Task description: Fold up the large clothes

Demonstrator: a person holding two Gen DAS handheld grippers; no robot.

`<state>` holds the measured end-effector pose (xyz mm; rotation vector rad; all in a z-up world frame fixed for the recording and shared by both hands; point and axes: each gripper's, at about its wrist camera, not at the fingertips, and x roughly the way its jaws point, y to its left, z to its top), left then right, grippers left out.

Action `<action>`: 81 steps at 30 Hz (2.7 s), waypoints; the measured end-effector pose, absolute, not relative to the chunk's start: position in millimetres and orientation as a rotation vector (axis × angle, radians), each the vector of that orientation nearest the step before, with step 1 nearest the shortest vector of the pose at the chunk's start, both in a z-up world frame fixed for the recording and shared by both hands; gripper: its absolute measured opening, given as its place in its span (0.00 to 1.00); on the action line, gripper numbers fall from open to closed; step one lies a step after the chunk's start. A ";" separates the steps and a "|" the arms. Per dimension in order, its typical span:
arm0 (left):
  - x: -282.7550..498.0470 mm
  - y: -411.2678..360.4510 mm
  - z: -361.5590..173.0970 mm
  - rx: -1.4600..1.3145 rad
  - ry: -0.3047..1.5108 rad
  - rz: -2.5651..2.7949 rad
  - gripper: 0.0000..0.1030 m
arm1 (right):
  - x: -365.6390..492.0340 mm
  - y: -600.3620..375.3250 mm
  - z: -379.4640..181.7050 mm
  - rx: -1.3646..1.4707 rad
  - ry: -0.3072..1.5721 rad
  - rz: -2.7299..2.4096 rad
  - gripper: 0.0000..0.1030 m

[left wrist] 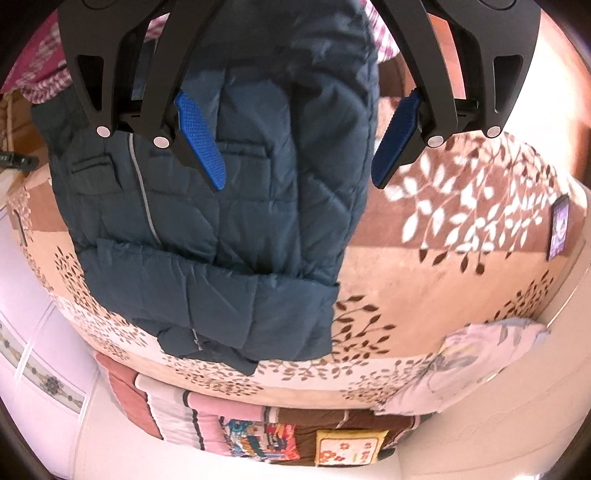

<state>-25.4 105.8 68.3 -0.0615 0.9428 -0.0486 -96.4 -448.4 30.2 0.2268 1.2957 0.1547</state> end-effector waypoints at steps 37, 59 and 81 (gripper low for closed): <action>-98.0 156.8 -30.0 -0.438 1.251 -0.028 0.43 | -145.8 -420.0 -13.3 0.369 1.354 0.333 0.42; -109.3 133.2 131.6 -0.314 0.731 -0.267 0.08 | -146.5 -448.0 111.9 0.629 0.858 0.511 0.14; -193.5 165.4 182.0 -0.307 0.602 -0.350 0.09 | -236.8 -479.7 165.9 0.768 0.656 0.531 0.14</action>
